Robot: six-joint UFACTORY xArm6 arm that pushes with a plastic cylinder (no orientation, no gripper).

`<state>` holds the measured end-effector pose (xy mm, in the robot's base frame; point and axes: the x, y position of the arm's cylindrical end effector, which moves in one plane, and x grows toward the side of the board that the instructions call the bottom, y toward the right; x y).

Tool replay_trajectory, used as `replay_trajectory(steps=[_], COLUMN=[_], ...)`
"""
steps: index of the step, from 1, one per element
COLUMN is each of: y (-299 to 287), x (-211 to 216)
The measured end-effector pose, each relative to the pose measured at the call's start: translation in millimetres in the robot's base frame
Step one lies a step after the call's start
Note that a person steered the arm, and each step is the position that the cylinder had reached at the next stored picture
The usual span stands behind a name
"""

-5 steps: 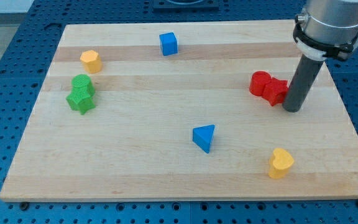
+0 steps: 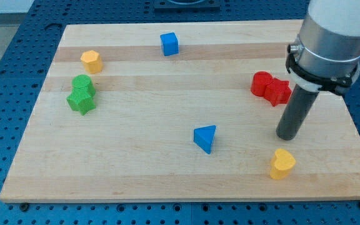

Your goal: Move your arm towards the yellow heart

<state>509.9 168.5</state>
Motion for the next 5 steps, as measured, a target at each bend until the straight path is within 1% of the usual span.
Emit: replay_trajectory(steps=[1,2,3,4,5], y=[-20.6,-68.5,-58.9,-1.8,48.3], x=[-6.6,-2.8,-31.6,-4.4,37.7])
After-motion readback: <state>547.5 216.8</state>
